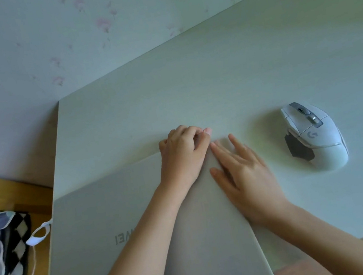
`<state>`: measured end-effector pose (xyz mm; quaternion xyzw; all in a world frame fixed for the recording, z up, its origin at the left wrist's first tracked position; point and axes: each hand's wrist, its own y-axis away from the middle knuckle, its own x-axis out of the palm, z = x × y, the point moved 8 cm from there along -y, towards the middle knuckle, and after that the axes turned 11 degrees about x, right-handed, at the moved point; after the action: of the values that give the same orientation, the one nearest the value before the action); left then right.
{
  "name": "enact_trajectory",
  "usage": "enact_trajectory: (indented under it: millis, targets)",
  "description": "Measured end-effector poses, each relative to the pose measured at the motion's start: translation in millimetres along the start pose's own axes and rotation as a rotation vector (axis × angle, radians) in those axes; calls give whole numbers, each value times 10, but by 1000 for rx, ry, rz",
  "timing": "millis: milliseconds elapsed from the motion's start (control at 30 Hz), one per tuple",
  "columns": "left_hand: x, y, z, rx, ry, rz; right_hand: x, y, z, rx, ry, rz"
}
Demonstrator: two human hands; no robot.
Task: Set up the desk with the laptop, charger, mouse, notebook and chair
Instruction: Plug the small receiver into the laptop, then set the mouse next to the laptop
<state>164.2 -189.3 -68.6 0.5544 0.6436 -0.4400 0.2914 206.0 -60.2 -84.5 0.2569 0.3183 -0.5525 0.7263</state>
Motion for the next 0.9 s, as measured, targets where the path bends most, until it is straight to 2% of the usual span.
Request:
enact_trajectory:
  millis: [67,200,333,533,667,767,900]
  targets:
    - [-73,116,-29,100,-33,-26,79,41,-3,-107,140,-10]
    - [-118,413,-51,232,-219,27,64,56,-2,-121,234,-59]
    - [-20,559,-28,160,-264,154,39,61,24,-104,284,-54]
    - [27,564,-27,146,-284,171,32,76,64,-106,380,-3]
    - [45,570,-32,140,-307,161,-281,111,8,-139,576,-188]
    - [29,605,-207,144,-370,102,-704,84,-266,-43,683,-304]
    - [107,706,-688,265,-416,73,-964,49,-618,132,733,-240]
